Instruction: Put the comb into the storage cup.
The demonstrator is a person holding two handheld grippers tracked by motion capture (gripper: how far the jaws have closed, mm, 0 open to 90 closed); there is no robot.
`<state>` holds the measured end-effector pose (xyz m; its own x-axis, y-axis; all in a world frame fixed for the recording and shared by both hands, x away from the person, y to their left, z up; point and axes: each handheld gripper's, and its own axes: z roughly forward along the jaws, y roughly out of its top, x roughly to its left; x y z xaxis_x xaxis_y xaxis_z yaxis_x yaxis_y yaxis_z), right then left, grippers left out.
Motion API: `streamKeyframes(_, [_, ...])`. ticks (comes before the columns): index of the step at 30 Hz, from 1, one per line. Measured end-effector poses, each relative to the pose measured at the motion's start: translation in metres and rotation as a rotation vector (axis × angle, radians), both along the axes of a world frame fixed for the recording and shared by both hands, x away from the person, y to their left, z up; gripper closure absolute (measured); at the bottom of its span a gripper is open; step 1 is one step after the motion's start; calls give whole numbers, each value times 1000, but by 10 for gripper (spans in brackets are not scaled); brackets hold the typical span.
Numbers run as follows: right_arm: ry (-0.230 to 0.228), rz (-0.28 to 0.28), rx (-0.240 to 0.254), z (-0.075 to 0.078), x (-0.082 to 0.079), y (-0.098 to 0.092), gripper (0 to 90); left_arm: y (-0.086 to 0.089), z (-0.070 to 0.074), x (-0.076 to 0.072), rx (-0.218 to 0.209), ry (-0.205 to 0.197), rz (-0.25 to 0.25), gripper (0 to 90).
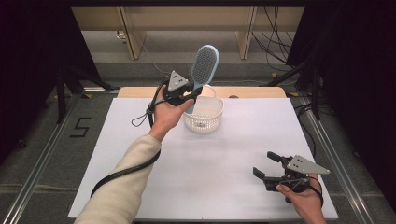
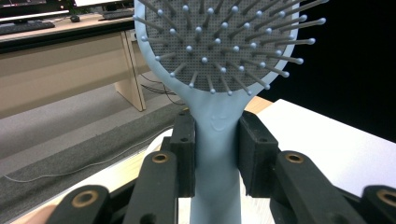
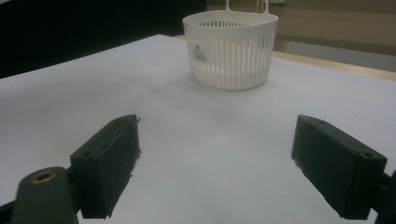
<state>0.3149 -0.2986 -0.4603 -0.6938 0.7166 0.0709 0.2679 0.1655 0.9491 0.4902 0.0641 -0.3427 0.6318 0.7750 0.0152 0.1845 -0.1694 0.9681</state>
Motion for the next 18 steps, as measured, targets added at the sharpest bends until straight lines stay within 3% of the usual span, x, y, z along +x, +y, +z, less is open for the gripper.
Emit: streamKeyframes(18, [3,0,2,0,0,0,159,-2,2,5,3,-3,1,698])
